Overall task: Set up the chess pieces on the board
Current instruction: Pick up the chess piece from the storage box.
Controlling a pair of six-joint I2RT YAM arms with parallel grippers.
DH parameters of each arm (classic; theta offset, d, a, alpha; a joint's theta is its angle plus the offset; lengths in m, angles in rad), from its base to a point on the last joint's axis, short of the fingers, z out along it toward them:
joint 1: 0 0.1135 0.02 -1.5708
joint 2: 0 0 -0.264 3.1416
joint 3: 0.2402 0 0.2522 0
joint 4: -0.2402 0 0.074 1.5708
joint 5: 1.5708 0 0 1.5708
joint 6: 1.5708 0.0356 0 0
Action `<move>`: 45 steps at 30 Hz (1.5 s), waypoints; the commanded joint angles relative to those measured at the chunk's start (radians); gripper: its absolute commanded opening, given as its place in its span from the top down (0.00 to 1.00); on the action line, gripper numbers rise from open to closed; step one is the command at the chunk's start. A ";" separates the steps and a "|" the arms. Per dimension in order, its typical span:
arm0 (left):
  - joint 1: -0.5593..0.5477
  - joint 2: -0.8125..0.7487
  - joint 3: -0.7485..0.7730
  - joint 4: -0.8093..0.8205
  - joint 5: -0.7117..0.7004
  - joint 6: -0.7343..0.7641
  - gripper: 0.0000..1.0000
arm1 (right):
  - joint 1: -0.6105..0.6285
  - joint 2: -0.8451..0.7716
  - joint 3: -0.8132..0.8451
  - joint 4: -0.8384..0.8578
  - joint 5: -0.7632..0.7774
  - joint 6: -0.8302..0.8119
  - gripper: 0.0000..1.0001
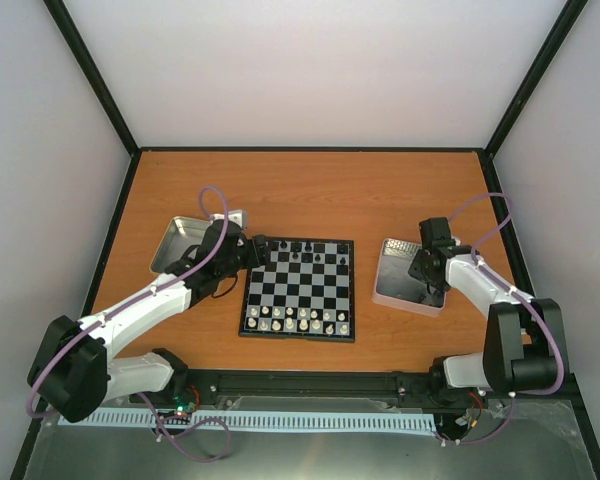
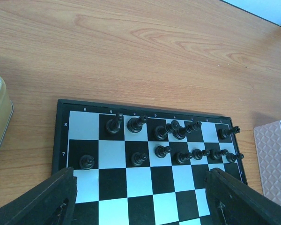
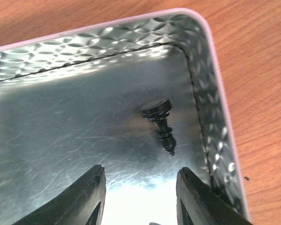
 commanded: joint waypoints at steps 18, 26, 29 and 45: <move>0.007 -0.018 0.008 0.026 -0.014 0.024 0.24 | -0.104 0.190 0.058 0.096 0.003 -0.080 0.63; 0.007 -0.024 0.007 0.023 -0.018 0.022 0.24 | -0.108 0.245 0.091 0.079 0.006 -0.054 0.74; 0.007 -0.023 0.003 0.025 -0.019 0.022 0.24 | -0.108 0.242 0.082 0.079 0.015 -0.045 0.74; 0.006 -0.023 0.003 0.073 0.070 0.071 0.17 | -0.115 0.247 0.084 0.106 -0.013 -0.038 0.82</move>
